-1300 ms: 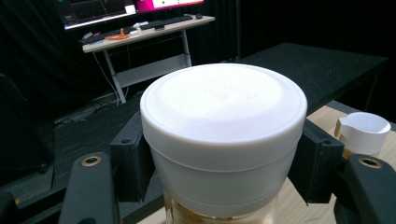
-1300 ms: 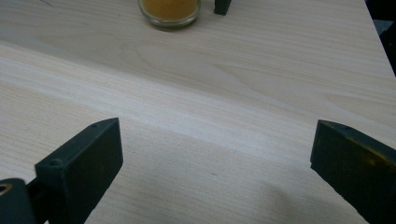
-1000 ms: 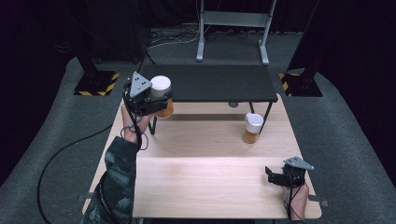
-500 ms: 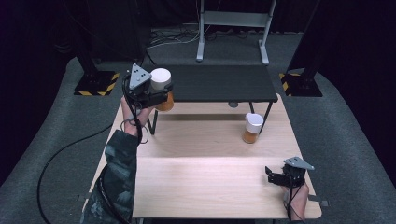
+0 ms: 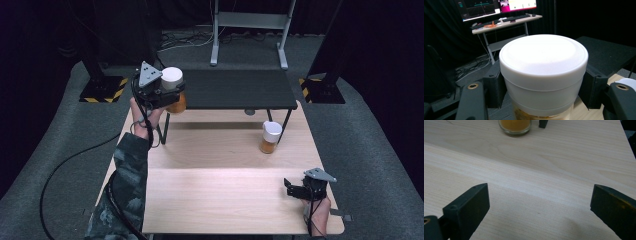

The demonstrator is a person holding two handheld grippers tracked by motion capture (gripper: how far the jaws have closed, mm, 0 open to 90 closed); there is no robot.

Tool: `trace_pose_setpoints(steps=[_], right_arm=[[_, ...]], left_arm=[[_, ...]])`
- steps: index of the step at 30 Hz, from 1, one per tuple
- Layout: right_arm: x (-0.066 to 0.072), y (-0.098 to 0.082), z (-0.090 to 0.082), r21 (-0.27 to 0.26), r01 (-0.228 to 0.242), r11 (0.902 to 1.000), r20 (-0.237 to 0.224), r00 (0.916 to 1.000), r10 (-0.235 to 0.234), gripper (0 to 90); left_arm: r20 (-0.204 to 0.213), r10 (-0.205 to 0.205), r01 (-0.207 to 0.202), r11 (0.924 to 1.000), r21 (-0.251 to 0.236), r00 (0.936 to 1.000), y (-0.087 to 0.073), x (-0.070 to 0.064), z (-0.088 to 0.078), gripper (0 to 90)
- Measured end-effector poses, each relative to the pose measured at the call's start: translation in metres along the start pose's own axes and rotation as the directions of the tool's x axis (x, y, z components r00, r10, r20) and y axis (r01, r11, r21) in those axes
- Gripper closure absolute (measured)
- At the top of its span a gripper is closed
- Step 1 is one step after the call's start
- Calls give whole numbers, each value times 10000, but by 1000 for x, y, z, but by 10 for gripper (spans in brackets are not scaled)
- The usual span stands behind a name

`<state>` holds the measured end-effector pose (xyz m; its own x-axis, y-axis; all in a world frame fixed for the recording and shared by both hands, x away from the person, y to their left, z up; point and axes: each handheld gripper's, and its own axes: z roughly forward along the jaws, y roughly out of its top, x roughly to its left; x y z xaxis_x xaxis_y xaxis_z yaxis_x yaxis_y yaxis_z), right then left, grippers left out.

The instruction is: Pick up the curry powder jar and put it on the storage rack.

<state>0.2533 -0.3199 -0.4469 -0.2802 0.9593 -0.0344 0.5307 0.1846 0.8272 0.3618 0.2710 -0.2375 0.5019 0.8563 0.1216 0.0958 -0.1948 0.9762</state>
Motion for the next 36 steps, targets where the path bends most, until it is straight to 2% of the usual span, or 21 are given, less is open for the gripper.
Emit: trace_pose_setpoints(steps=[8, 19, 30, 36], right_arm=[[0, 0, 0, -5, -12, 10000, -14, 10000, 12, 10], [-1, -1, 0, -29, -52, 10000, -36, 10000, 52, 10], [-2, -1, -1, -74, -77, 9999, -61, 10000, 77, 10], [-2, -2, -1, -110, -120, 9999, -49, 9999, 119, 11]], left_arm=[[-143, -90, 90, 10000, -13, 9999, 1, 5, 9, 334], [-293, -221, 227, 9995, 215, 9993, 4, 12, 22, 334], [-437, -510, 527, 9979, 388, 9977, 3, 20, 34, 334], [-365, -641, 653, 9973, 339, 9973, -1, 25, 35, 334]])
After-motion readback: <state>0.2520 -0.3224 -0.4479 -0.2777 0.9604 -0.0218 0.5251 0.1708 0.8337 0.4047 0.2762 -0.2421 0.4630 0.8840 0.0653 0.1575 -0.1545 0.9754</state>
